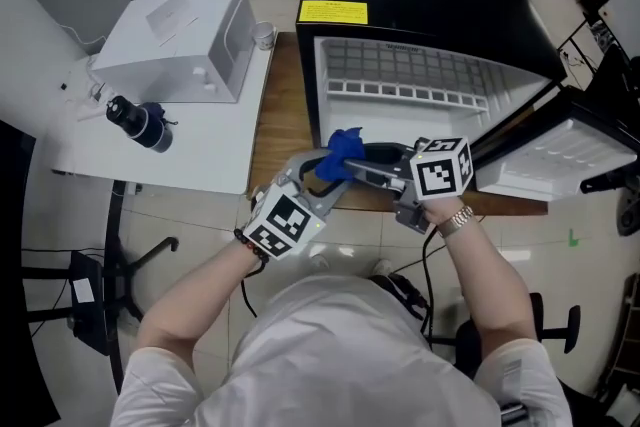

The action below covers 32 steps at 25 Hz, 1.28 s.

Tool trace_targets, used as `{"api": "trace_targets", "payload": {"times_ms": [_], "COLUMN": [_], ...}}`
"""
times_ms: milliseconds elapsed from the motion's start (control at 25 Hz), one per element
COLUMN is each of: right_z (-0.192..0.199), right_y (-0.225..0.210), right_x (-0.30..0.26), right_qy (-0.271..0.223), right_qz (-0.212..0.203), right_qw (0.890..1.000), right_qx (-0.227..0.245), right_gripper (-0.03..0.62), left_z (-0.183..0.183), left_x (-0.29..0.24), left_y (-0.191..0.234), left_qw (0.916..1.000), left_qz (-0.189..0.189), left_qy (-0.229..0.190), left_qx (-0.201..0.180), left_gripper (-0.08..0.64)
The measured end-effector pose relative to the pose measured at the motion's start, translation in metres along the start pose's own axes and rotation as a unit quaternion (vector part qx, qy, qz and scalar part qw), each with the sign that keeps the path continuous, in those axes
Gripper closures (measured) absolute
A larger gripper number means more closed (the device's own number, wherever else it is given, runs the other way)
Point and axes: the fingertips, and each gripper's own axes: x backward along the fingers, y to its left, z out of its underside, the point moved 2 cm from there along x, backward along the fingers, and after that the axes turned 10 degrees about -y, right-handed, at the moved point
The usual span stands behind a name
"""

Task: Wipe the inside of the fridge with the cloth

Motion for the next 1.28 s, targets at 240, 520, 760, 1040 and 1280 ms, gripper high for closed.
{"api": "trace_targets", "payload": {"times_ms": [240,520,760,1040,1280], "right_z": [0.010,0.008,0.004,0.003,0.000], "right_y": [-0.027,-0.051,-0.079,-0.106,-0.119], "right_x": [-0.018,-0.023,-0.024,-0.042,-0.059], "right_qy": [0.010,-0.023,-0.071,-0.101,-0.123], "right_qz": [0.116,0.212,0.243,0.230,0.211], "right_qw": [0.990,0.964,0.950,0.948,0.949], "right_qx": [0.084,0.159,0.182,0.195,0.200], "right_gripper": [0.494,0.515,0.520,0.522,0.522], "left_z": [0.041,0.056,0.064,0.067,0.043], "left_x": [-0.010,-0.011,-0.004,0.011,0.000], "left_y": [0.014,0.030,0.041,0.073,0.096], "left_qw": [0.9913,0.9768,0.9740,0.9616,0.9590], "left_qz": [-0.050,-0.083,-0.114,-0.194,-0.219], "left_qy": [0.081,0.109,0.122,0.125,0.087], "left_qx": [0.091,0.164,0.153,0.148,0.158], "left_gripper": [0.371,0.371,0.371,0.371,0.371]}}
